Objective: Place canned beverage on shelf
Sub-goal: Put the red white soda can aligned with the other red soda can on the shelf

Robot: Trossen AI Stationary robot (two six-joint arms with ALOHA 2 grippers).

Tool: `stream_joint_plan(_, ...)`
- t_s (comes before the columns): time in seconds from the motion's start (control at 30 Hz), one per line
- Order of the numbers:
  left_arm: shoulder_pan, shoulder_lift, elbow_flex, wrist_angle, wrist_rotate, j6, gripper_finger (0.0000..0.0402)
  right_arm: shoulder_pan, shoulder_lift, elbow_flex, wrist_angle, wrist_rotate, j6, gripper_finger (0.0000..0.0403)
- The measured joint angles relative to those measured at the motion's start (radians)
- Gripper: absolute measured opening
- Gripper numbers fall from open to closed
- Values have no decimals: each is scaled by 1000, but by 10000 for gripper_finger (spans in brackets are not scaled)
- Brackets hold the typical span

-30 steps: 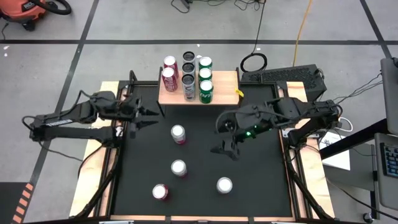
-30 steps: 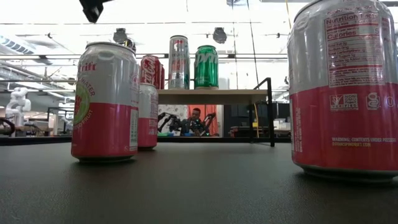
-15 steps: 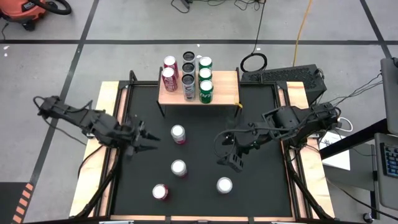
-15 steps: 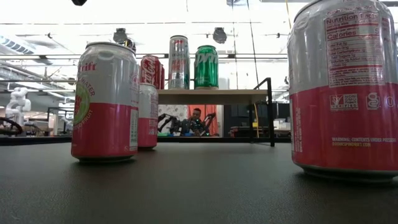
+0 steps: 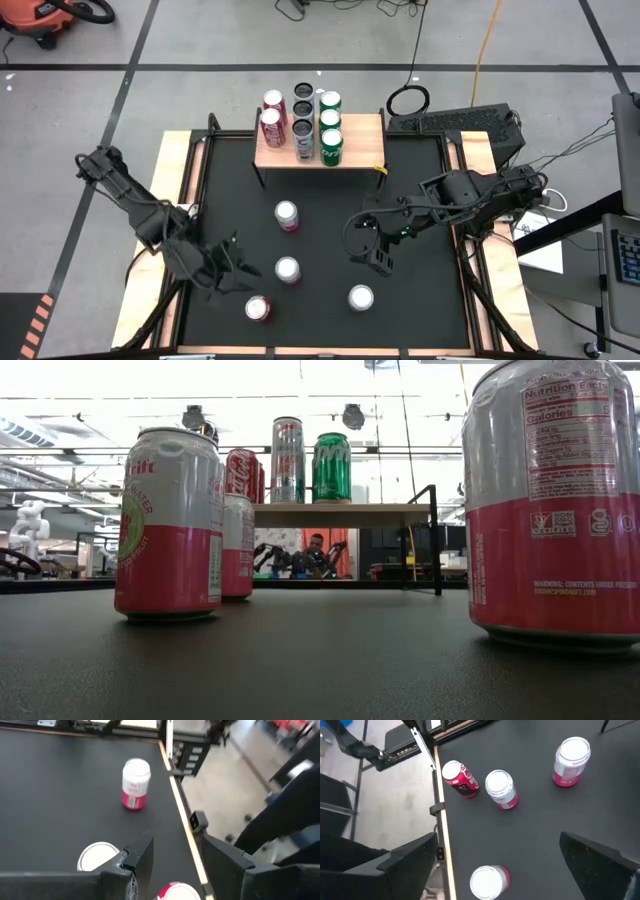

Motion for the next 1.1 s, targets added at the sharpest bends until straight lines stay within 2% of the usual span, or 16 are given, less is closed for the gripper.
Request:
stream_joint_plan(0.17, -16, 117, 135, -149, 19, -29, 166, 0, 0, 0, -55, -1, -33, 400)
stream_joint_plan(0.33, -15, 176, 171, -182, 88, -212, 183, 0, 0, 0, -99, -5, -48, 400)
stream_joint_plan(0.43, -16, 193, 176, -182, 163, -315, 221, 7, 0, 0, -97, -6, -81, 400)
stream_joint_plan(0.53, -16, 207, 176, -197, 221, -421, 276, 19, 0, 0, -91, -6, -129, 400)
stream_joint_plan(0.63, -16, 222, 176, -212, 300, -459, 318, 27, 0, 0, -81, -6, -183, 400)
stream_joint_plan(0.8, -17, 241, 176, -261, 281, -545, 329, 27, 0, 0, -73, -7, -237, 400)
stream_joint_plan(1.1, -17, 245, 176, -258, 232, -548, 329, 33, 0, 0, -74, -9, -301, 400)
